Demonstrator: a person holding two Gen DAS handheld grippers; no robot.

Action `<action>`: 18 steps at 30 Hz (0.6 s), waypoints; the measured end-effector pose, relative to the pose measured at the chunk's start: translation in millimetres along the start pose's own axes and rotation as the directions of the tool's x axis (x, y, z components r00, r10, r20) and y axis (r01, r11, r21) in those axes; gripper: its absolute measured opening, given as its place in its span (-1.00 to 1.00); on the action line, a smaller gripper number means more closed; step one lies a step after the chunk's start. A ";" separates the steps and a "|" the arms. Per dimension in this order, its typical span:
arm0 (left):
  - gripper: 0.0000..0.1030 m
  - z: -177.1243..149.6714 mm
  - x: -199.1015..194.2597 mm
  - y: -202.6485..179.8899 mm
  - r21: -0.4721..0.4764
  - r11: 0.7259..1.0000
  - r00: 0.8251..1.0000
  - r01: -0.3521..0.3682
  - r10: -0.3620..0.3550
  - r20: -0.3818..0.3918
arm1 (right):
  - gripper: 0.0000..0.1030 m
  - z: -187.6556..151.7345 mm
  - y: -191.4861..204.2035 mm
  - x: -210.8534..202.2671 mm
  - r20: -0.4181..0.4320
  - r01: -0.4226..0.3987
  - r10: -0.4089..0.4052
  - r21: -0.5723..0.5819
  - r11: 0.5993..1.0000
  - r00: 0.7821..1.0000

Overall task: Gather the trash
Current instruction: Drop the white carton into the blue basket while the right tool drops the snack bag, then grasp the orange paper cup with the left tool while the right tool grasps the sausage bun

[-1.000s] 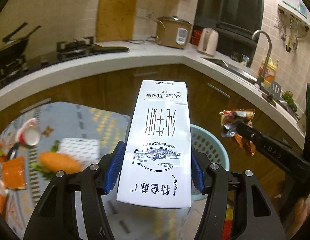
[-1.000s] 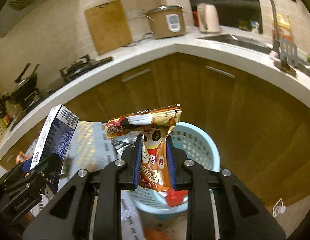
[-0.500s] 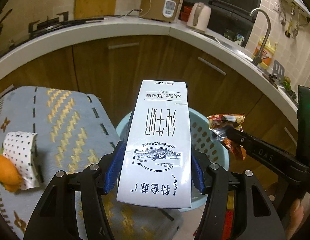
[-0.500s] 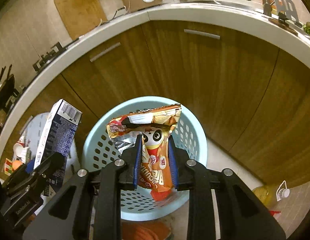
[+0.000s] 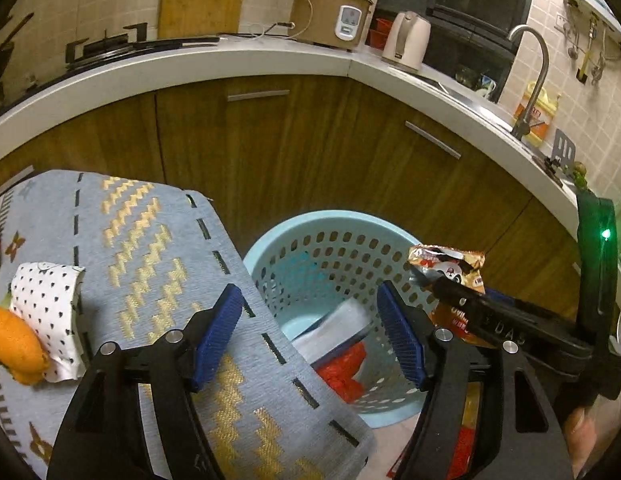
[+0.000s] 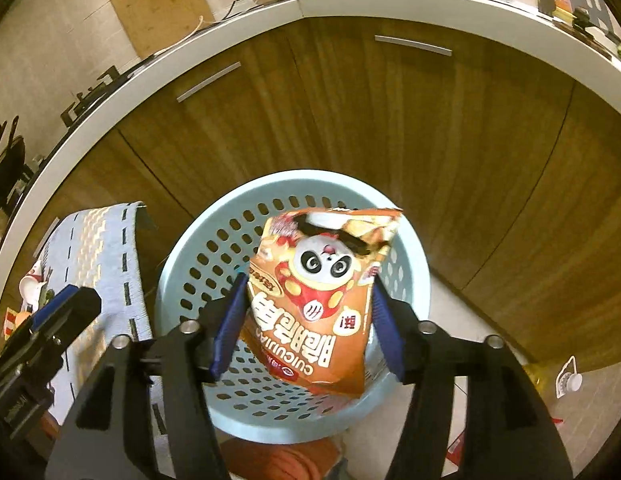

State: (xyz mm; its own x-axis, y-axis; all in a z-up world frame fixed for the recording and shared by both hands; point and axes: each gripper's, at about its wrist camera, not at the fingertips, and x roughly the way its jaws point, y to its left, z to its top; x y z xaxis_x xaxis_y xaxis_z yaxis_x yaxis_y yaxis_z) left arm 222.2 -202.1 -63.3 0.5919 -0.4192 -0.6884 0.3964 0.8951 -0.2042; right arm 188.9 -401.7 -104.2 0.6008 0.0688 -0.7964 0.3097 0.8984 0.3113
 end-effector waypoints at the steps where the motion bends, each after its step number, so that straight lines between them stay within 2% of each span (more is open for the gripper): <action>1: 0.32 0.2 -1.9 0.6 -0.001 1.000 1.000 0.001 -0.001 0.004 | 0.19 -0.3 1.1 -1.4 0.003 -0.005 0.005 -0.004 1.000 1.000; 5: 0.32 0.4 -11.5 3.4 -0.005 1.000 1.000 0.006 -0.006 0.021 | 0.34 -0.1 4.3 -6.7 0.011 -0.017 0.017 -0.018 1.000 1.000; 18: 0.32 -11.0 -44.9 22.2 -0.052 0.999 0.998 0.007 -0.004 0.061 | 0.41 -7.7 19.2 -28.9 0.028 -0.055 0.057 -0.053 0.997 0.998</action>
State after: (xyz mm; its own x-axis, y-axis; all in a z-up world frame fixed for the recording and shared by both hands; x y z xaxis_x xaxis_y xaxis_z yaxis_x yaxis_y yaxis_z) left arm 196.7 -161.7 -44.6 0.6324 -0.4312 -0.6435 0.3635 0.8988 -0.2450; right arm 171.9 -383.1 -79.2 0.6379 0.1076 -0.7626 0.2368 0.9148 0.3271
